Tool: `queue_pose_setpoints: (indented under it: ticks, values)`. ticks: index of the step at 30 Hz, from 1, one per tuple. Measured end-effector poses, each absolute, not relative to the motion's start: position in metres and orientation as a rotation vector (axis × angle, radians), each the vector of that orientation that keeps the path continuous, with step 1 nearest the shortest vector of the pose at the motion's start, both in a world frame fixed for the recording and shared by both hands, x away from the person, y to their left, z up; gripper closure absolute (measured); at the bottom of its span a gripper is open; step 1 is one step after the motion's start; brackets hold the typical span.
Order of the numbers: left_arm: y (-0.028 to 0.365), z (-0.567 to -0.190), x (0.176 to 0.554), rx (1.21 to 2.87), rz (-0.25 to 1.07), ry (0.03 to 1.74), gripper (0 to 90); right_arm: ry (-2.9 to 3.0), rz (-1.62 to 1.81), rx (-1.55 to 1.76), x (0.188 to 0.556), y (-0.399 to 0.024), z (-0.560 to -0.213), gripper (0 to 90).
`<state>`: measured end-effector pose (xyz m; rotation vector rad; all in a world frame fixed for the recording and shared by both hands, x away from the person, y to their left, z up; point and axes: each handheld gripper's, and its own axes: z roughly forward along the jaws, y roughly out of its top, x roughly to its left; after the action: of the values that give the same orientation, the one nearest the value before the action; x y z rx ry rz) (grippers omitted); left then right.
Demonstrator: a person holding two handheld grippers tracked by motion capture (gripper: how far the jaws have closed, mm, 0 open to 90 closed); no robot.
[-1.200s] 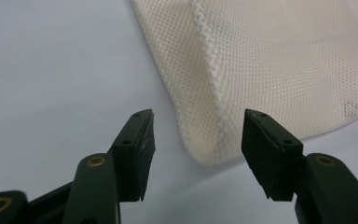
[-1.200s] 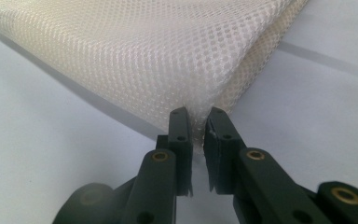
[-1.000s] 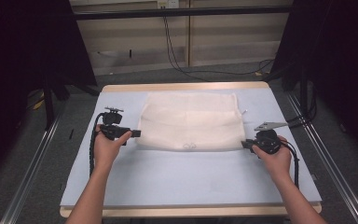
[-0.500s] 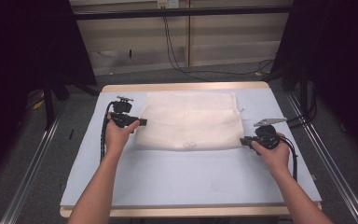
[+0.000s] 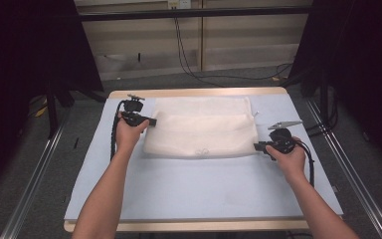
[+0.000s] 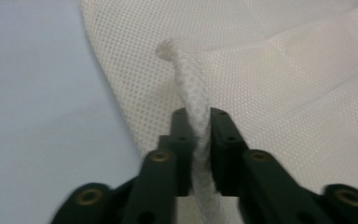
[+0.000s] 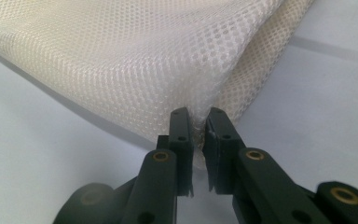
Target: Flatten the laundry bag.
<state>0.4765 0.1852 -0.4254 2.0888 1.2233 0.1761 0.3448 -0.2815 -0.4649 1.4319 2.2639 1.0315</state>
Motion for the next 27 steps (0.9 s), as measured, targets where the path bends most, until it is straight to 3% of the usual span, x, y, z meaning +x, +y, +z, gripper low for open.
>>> queue_pose_setpoints:
  ticks: [18,23,25,27]
  values:
    - [0.187,-0.382,0.433,2.039,0.159,1.068,84.5,2.263,1.003,1.454,0.337,-0.285,-0.469,79.8]
    - [0.179,-0.376,0.421,2.044,0.156,1.016,84.6,2.262,0.972,1.489,0.336,-0.283,-0.47,68.6]
    - [0.18,-0.378,0.418,2.046,0.161,1.0,84.6,2.235,0.999,1.559,0.337,-0.284,-0.468,56.6]
    - [0.182,-0.381,0.416,2.036,0.142,1.011,84.5,2.223,1.018,1.557,0.337,-0.284,-0.467,56.3]
